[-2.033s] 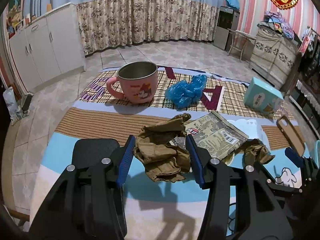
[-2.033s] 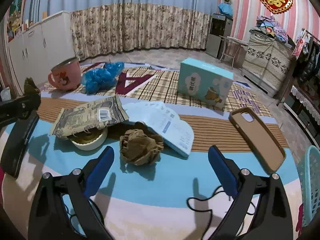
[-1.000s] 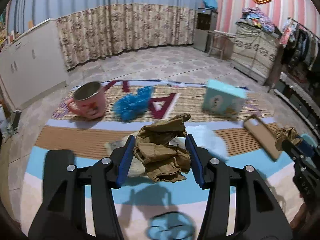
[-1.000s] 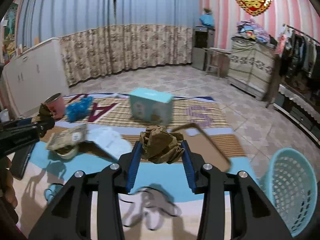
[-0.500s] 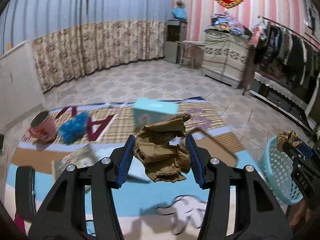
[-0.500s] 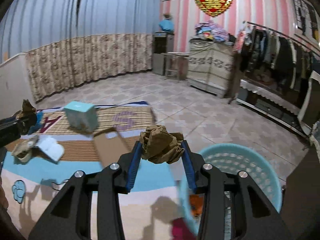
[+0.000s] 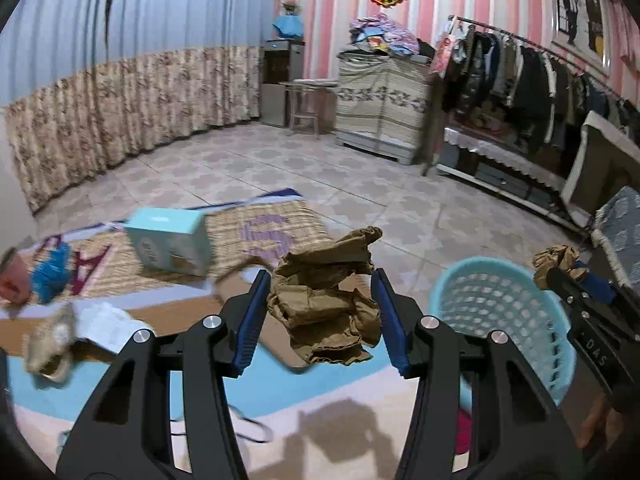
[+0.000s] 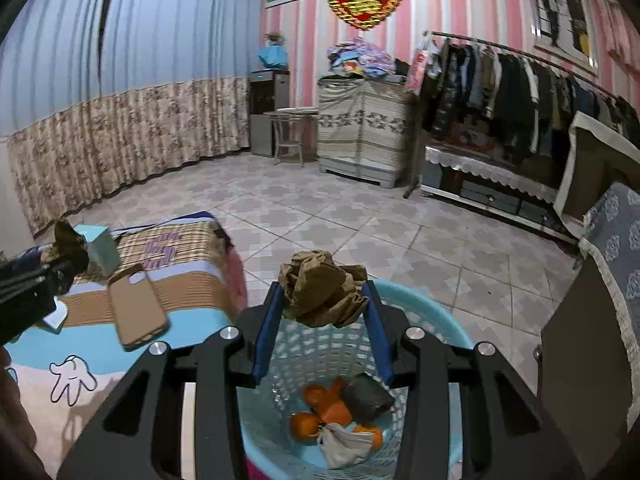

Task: Collect trash
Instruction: 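Carry both cloths over the blue basket and open both tools to drop them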

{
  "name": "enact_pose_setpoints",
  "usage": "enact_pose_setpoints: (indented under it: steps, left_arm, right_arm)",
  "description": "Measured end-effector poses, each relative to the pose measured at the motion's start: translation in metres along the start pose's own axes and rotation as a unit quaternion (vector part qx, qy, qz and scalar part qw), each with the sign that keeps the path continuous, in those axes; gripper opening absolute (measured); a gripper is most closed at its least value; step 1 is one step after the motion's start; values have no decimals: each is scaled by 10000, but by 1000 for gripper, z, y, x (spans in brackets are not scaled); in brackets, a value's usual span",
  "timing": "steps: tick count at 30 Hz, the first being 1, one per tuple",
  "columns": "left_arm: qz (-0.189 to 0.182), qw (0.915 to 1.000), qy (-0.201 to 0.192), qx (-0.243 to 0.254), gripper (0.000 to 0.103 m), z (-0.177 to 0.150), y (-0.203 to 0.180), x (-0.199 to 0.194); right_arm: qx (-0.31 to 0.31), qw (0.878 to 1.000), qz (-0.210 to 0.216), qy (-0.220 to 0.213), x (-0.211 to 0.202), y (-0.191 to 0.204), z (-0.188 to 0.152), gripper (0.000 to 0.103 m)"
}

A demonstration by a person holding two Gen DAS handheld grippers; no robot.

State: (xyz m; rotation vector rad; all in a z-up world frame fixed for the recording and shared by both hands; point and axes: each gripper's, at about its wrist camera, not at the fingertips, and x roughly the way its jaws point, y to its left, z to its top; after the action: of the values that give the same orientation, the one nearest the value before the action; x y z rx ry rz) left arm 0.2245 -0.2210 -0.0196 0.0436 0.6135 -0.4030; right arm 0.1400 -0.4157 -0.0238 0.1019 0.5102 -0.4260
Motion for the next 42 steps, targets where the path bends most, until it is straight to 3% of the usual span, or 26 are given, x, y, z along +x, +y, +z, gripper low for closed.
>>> enact_pose_setpoints:
  steps: [18,29,35,42]
  left_arm:
    - [-740,9952,282,577,51,-18,-100,38]
    - [-951,9907,520,826,51,-29,-130,58]
    - [-941,9914,449,793,62,-27,-130,54]
    - [-623,9963,232,537,79,-19,-104,45]
  right_arm:
    - [609,9972,-409,175,11,-68,-19,41]
    - [874,9946,-483,290,20,-85,-28,41]
    - [860,9947,-482,290,21,-87,-30,41]
    - [733,9961,-419,250,22,-76,-30,41]
